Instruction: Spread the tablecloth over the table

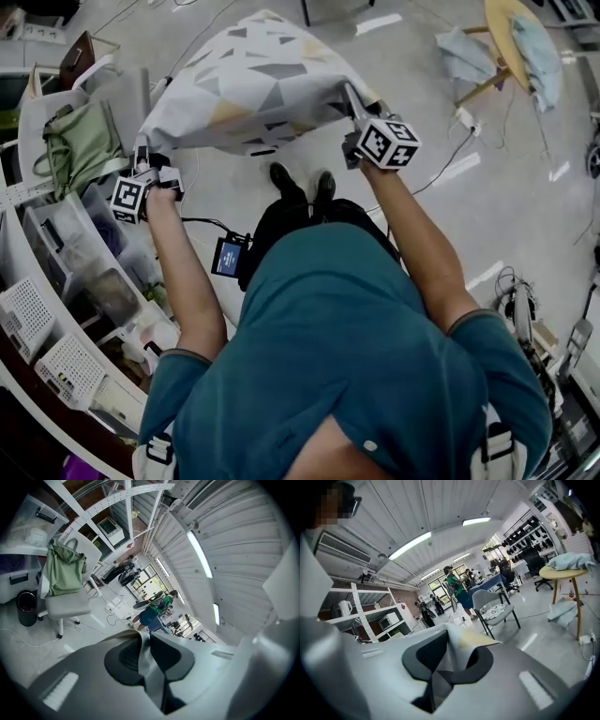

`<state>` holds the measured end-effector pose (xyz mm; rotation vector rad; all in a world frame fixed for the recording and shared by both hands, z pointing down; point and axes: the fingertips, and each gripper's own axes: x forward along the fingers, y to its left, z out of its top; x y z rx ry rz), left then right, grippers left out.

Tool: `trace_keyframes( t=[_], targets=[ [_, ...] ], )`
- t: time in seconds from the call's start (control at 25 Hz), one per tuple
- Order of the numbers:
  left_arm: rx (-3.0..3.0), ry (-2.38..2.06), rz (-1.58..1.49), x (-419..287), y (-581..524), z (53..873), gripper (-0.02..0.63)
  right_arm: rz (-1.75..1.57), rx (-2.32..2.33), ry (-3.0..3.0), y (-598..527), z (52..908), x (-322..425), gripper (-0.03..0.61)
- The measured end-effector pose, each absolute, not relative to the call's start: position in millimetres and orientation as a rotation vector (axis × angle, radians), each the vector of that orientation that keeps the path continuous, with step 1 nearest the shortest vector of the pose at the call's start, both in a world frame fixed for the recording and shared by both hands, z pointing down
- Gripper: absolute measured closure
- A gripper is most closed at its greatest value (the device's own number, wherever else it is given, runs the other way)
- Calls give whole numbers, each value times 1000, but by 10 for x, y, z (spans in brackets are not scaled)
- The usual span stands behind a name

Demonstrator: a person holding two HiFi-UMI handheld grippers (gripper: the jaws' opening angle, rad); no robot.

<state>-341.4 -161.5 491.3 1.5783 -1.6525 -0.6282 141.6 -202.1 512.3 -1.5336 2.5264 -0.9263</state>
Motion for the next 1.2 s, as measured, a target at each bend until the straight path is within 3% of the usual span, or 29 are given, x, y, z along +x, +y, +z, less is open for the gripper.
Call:
trace_keyframes(
  t=[0.56,0.76,1.2],
  targets=[
    [1497,-1649,-504,-3714,-1199,5954,572,-1041,-1521,2579,-1532,6054,1163,536],
    [1429,-1583,-471,-3843,-1109,6495,565,-1208,-1649,2503,-1433,6564,1141,463],
    [1299,-1509,-328,-3824,-883,7428,539,-1650,-1914,2335,-1188,7419,1335,376]
  ],
)
